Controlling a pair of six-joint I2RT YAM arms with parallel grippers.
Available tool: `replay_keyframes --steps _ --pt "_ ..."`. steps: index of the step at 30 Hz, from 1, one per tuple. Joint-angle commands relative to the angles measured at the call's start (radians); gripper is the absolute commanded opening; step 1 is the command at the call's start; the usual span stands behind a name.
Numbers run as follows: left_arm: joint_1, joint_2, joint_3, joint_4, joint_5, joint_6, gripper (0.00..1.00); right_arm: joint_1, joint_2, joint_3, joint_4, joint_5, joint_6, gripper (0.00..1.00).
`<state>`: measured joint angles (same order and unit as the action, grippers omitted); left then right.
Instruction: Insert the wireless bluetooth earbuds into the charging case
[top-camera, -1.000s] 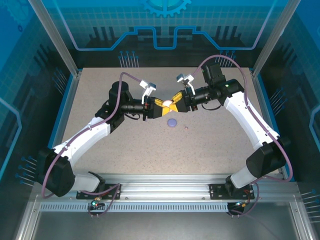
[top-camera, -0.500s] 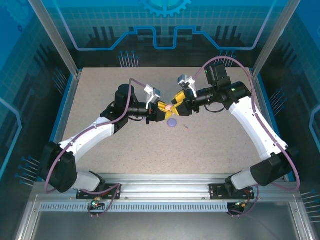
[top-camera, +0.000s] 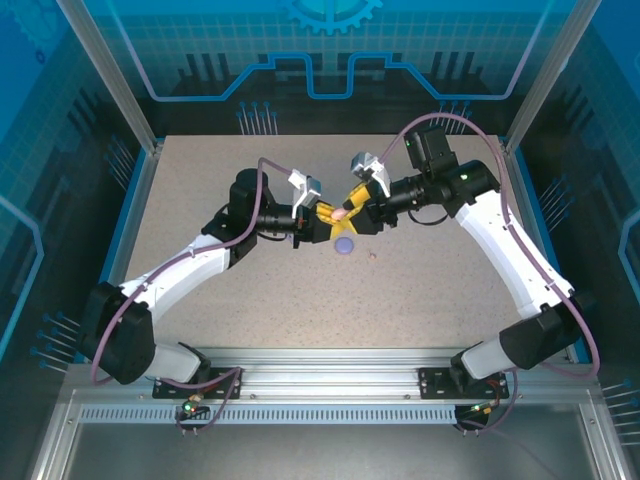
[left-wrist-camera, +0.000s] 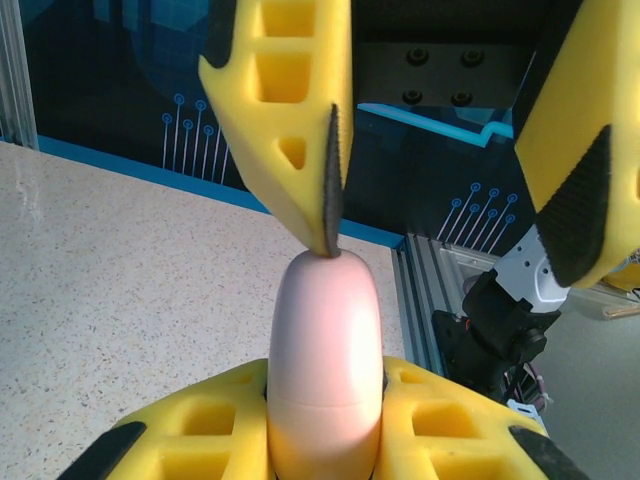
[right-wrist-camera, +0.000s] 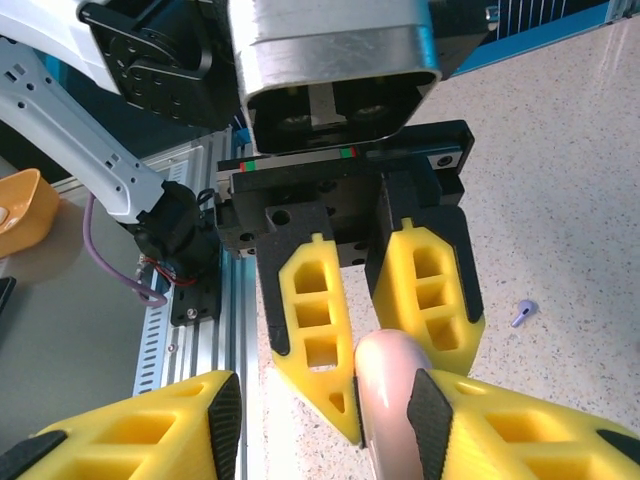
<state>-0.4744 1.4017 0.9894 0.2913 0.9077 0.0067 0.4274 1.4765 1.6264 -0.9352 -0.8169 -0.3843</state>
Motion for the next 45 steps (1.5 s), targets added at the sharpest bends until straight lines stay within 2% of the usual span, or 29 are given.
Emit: replay_keyframes --steps 1,14,38,45 --pt "-0.005 -0.036 -0.011 0.071 0.047 0.018 0.02 0.016 0.026 0.020 -0.042 0.034 -0.014 0.51" --pt "-0.006 -0.059 -0.022 0.078 0.068 0.026 0.02 0.016 0.046 0.024 -0.035 0.068 0.000 0.51" --pt "-0.009 -0.081 -0.033 0.007 0.074 0.092 0.02 -0.028 0.012 0.004 0.081 0.148 0.117 0.51" --pt "-0.009 -0.075 -0.027 -0.002 0.068 0.093 0.02 -0.032 -0.003 -0.003 0.094 0.122 0.126 0.55"
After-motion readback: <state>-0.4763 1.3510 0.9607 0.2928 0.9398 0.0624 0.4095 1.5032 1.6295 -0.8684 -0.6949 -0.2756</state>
